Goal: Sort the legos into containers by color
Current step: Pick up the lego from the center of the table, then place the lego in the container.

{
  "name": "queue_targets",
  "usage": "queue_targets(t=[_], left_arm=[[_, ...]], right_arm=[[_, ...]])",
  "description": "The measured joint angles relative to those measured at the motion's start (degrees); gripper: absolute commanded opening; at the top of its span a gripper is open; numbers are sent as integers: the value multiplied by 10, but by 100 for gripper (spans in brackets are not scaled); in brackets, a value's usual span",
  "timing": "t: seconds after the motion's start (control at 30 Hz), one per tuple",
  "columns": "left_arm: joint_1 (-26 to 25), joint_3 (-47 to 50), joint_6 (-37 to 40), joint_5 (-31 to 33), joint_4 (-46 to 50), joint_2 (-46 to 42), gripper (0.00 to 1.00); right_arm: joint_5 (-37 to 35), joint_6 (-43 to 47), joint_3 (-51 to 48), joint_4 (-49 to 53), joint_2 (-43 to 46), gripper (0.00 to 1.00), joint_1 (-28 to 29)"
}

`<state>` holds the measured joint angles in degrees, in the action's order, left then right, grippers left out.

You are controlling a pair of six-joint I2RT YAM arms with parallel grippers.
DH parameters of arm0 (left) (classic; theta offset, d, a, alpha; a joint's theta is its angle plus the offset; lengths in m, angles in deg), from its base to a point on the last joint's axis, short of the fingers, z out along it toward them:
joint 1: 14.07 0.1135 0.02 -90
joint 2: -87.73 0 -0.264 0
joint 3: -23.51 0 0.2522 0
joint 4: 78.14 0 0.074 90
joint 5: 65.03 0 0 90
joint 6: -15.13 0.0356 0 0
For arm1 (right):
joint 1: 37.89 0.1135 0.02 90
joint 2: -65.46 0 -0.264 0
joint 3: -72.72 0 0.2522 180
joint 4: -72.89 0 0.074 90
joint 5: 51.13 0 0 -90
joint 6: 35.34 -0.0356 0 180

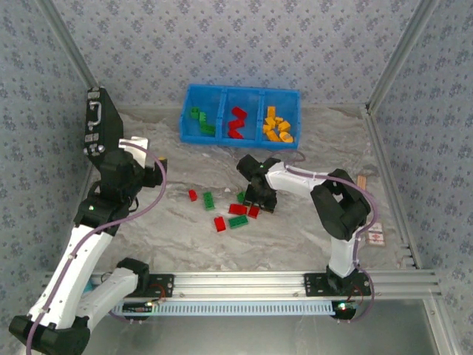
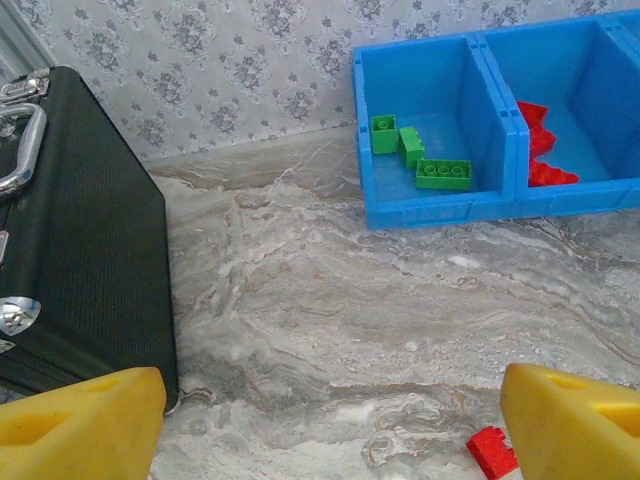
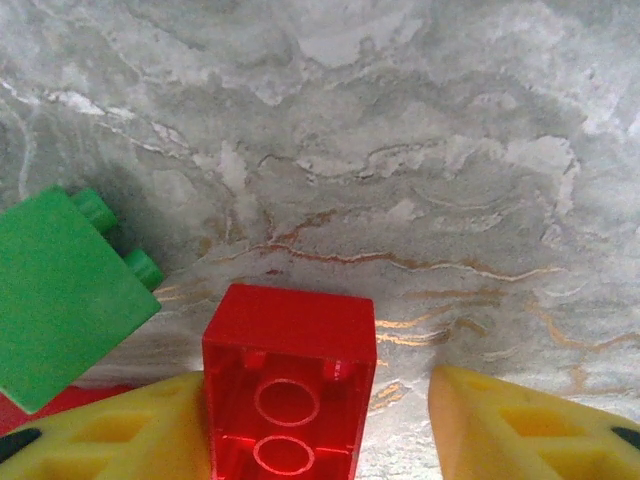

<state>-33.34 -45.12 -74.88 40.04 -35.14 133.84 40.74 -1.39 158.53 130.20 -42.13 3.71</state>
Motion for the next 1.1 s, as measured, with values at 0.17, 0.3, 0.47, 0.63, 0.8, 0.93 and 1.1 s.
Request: queue_targets(t=[0.17, 0.3, 0.47, 0.63, 0.8, 0.93, 1.1], left_arm=[[0, 5, 0, 0, -9, 1, 87], [0, 12, 1, 0, -13, 1, 88], [0, 12, 2, 4, -15, 17, 88], [7, 12, 2, -20, -14, 41, 92], [18, 12, 2, -55, -14, 59, 95], [39, 11, -6, -92, -7, 72, 100], [99, -11, -43, -180, 17, 113, 100]], right_arm=[[1, 5, -2, -2, 0, 35, -3], [7, 17, -5, -7, 3, 28, -12], [16, 43, -40, -28, 31, 25, -43], [12, 96, -31, -9, 68, 24, -87], [-6, 169, 64, 22, 111, 25, -137], [-30, 244, 170, 18, 114, 25, -170], [-63, 353, 286, -26, 65, 25, -172]])
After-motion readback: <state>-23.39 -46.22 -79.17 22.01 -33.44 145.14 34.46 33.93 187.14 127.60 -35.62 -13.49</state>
